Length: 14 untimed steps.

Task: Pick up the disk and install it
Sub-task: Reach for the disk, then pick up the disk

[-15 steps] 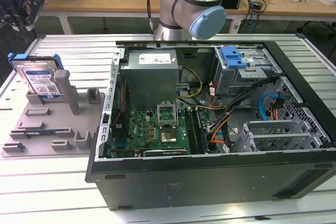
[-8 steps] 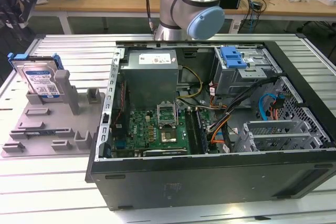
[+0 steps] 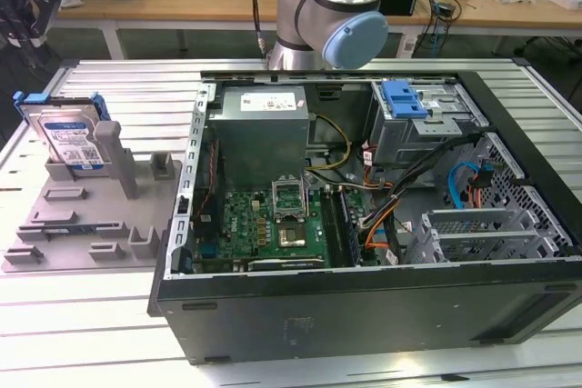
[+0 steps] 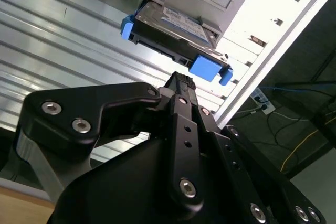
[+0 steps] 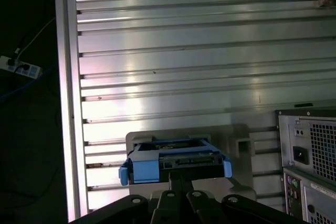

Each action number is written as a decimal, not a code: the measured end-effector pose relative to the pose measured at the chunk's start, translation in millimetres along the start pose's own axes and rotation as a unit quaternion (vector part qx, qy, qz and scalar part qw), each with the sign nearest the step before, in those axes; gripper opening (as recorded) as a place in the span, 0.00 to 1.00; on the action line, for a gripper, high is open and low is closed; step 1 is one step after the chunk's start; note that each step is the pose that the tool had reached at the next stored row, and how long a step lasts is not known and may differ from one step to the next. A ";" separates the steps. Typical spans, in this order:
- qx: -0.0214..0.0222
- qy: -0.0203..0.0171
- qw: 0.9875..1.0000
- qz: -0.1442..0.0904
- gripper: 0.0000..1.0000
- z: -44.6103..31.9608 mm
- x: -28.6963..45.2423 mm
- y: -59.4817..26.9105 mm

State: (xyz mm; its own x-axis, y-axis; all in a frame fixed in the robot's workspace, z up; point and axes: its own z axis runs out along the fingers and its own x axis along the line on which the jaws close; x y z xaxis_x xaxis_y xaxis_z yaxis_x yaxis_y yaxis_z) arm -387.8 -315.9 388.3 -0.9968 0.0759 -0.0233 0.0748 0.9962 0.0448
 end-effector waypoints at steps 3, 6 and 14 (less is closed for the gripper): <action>0.000 0.000 1.000 0.000 0.11 0.0 0.0 0.0; 0.000 0.000 1.000 0.000 0.11 0.0 0.0 0.0; 0.000 0.000 1.000 0.000 0.11 0.0 0.0 0.0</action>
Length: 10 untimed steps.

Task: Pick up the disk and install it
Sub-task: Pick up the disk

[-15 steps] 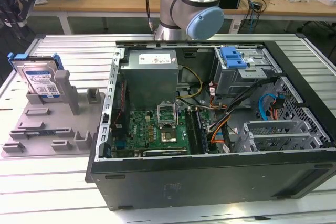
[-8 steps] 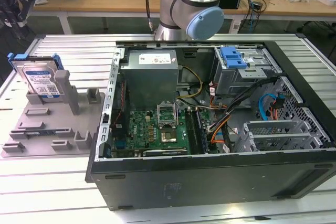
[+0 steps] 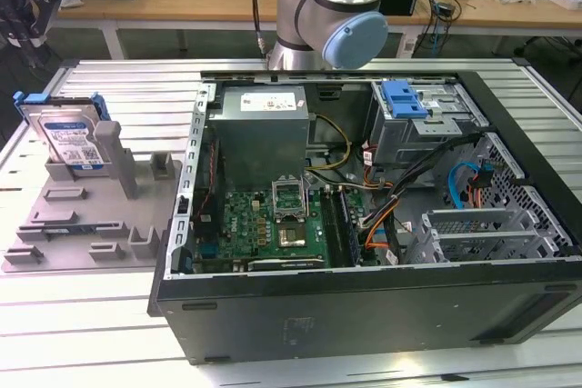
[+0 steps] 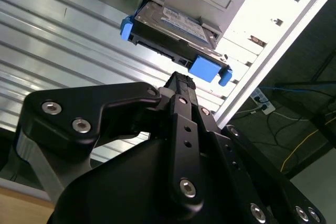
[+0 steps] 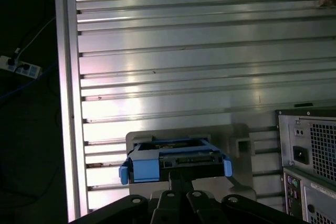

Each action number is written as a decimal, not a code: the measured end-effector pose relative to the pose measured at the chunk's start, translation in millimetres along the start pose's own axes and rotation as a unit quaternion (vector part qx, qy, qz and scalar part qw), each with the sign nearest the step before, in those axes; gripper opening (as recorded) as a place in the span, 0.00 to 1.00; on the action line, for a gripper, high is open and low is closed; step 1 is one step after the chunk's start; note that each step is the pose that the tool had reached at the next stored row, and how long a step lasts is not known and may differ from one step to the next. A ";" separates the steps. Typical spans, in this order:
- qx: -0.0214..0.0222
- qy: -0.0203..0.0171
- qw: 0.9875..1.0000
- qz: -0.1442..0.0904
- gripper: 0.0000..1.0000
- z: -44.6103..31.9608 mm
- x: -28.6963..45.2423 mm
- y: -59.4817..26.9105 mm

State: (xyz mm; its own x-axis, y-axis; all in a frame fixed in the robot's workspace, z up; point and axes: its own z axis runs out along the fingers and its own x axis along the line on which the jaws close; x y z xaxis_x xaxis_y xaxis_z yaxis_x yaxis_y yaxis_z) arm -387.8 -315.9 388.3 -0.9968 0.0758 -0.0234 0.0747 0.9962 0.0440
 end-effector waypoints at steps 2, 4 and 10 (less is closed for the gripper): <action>0.000 0.000 1.000 0.000 0.11 0.0 0.0 0.0; 0.000 0.000 1.000 0.000 0.11 0.0 0.0 0.0; -0.001 0.010 1.000 -0.018 0.11 0.2 -1.3 0.5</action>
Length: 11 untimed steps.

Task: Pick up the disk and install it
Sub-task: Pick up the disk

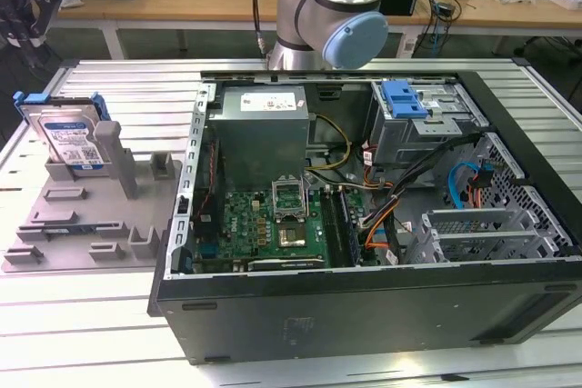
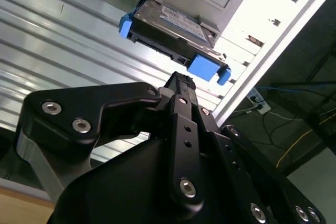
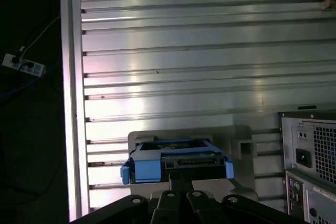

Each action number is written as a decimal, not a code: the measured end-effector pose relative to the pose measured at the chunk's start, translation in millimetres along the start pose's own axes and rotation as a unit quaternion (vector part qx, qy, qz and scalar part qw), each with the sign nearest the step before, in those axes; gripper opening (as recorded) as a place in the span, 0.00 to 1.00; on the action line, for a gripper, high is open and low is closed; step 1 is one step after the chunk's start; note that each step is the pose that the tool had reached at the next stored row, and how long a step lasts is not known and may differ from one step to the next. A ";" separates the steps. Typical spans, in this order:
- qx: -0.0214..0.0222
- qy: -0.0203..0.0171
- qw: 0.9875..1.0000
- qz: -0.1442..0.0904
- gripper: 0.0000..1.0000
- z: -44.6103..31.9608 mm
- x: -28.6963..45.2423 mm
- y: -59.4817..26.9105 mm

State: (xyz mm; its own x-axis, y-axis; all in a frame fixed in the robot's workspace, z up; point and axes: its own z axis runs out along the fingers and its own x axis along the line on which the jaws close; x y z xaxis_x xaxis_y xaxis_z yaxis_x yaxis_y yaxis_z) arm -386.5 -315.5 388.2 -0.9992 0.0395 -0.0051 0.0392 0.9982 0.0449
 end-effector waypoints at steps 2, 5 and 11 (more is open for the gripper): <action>0.000 0.005 1.000 -0.022 0.11 0.1 0.0 0.1; 0.000 0.009 0.998 -0.065 0.11 0.5 0.0 0.0; 0.000 0.013 0.992 -0.127 0.11 1.0 0.0 0.0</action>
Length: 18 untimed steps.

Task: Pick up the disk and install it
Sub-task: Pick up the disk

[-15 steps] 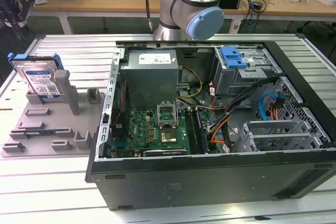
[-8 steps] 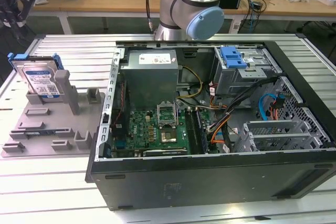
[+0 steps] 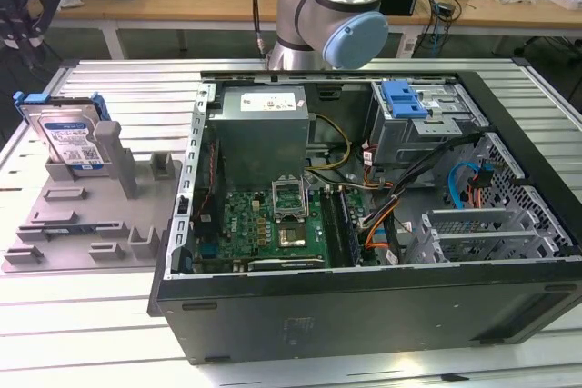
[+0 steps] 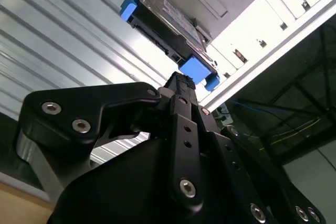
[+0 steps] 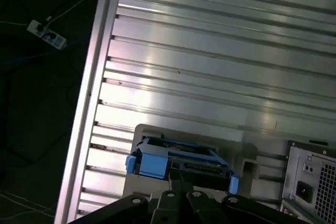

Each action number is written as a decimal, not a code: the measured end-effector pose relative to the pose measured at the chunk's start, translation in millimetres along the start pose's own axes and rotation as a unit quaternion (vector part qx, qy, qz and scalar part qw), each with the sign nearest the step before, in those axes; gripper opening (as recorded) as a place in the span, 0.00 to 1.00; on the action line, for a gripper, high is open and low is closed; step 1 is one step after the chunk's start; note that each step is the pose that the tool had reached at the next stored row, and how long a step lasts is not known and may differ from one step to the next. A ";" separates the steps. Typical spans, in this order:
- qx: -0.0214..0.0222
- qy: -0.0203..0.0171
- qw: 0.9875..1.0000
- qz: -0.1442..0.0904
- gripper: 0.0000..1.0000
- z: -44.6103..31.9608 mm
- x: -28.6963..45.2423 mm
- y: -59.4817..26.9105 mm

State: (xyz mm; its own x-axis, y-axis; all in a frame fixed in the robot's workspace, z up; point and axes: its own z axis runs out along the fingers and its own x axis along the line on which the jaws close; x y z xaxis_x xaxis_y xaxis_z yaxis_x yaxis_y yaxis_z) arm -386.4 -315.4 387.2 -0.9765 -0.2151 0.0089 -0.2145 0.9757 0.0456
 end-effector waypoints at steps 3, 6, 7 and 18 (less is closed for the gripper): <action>0.000 0.002 0.999 -0.032 0.17 0.2 0.0 0.0; 0.001 0.004 0.997 -0.077 0.36 0.5 -0.1 0.1; 0.001 0.005 0.996 -0.087 0.42 0.6 -0.1 0.2; 0.002 0.011 0.978 -0.211 0.42 2.3 -0.1 0.2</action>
State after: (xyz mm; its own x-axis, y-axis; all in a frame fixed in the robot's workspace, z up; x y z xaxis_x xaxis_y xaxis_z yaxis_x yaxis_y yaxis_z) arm -386.4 -315.1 384.9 -0.8010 -0.5986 0.0114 -0.5976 0.8005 0.0456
